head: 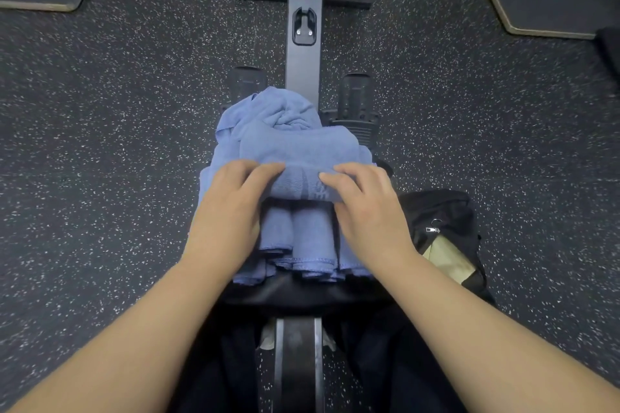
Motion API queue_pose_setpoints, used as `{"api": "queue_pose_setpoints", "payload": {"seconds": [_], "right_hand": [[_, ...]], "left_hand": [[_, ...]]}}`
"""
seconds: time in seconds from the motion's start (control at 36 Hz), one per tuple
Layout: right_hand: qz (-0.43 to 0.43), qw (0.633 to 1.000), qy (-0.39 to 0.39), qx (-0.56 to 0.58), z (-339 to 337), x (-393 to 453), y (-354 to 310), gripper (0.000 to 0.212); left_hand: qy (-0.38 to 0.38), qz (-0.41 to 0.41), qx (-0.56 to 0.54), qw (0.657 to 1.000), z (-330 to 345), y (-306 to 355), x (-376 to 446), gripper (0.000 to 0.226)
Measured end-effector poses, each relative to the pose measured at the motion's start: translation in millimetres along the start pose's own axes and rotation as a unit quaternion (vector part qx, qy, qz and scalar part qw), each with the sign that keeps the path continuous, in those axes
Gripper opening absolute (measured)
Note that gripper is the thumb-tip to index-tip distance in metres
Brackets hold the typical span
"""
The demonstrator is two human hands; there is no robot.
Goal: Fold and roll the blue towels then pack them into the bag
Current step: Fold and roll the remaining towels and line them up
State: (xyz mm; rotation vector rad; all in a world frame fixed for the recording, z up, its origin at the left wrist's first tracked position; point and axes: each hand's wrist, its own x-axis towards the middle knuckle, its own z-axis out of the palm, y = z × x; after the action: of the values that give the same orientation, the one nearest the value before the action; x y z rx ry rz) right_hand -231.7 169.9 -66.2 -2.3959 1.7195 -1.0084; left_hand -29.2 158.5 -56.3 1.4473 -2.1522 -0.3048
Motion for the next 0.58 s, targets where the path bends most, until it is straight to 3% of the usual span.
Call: {"api": "queue_pose_setpoints", "payload": {"seconds": [0.28, 0.47, 0.58], "right_hand": [[-0.033, 0.999, -0.011, -0.007, -22, -15, -9, 0.036], [-0.011, 0.999, -0.050, -0.003, -40, -32, -23, 0.040], [0.001, 0.994, -0.106, 0.006, -44, -41, -25, 0.060]], "left_hand": [[0.010, 0.038, 0.000, 0.999, -16, 6, -19, 0.052], [-0.009, 0.032, -0.015, 0.999, -25, 18, -38, 0.045], [-0.033, 0.050, 0.002, 0.998, -31, 21, -42, 0.045]]}}
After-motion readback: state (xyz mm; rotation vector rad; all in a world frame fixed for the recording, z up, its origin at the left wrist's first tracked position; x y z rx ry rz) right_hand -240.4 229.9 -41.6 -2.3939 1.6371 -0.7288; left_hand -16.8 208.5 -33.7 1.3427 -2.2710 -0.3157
